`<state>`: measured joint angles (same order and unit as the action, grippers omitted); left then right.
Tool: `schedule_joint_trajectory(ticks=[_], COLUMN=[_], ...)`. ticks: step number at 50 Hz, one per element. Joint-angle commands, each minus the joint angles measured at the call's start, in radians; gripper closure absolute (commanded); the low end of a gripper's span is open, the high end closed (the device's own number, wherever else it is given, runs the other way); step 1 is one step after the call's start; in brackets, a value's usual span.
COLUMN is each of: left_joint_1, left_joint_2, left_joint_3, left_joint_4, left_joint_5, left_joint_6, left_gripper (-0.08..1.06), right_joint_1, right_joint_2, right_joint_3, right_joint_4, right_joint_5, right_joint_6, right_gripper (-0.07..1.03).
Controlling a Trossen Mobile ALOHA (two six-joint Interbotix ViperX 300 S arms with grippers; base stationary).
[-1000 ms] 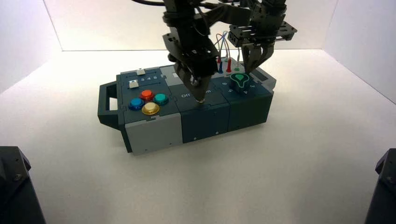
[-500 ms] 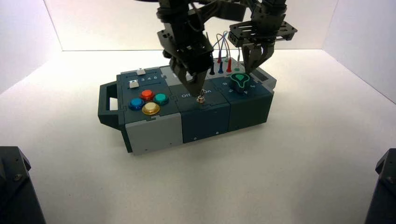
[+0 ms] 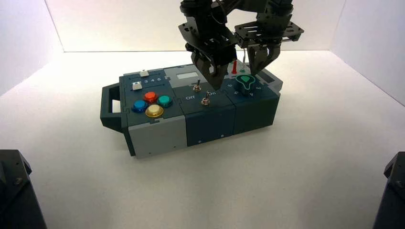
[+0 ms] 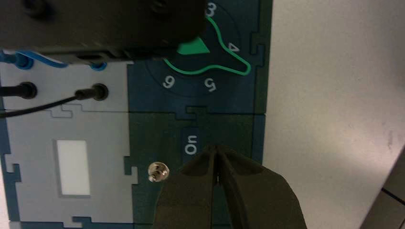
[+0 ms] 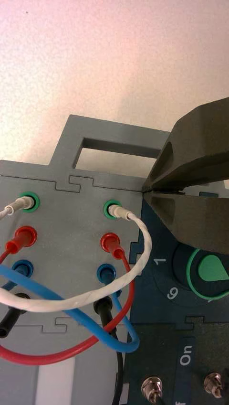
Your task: Flip the top switch off with the left gripper.
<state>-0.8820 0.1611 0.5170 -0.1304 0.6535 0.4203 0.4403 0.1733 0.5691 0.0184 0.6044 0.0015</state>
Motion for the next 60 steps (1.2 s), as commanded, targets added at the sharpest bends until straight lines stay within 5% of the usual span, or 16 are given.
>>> schedule_joint_trajectory(ticks=[1,30,48,60], left_joint_1=[-0.005,0.015,0.028,0.114], left_joint_2=[-0.021,-0.114,-0.196,-0.345], left_joint_3=[-0.017,0.141,0.118,0.141], left_joint_4=[0.002,0.002,0.002,0.002], left_joint_5=[0.003,-0.003,-0.009,0.021], left_joint_6=[0.006,-0.002,-0.009,-0.029], left_gripper=[1.01,1.01,1.01,1.01], right_joint_1=[0.006,0.006,0.006,0.006], right_joint_2=[0.046,0.048,0.049,0.023], right_joint_3=[0.009,0.008,0.008,0.005], right_joint_4=[0.003,0.003,0.002,0.002], right_joint_5=[0.002,0.003,0.006,0.008], right_joint_6=[-0.003,-0.002,-0.002,-0.006], right_gripper=[0.98,0.98,0.98,0.98])
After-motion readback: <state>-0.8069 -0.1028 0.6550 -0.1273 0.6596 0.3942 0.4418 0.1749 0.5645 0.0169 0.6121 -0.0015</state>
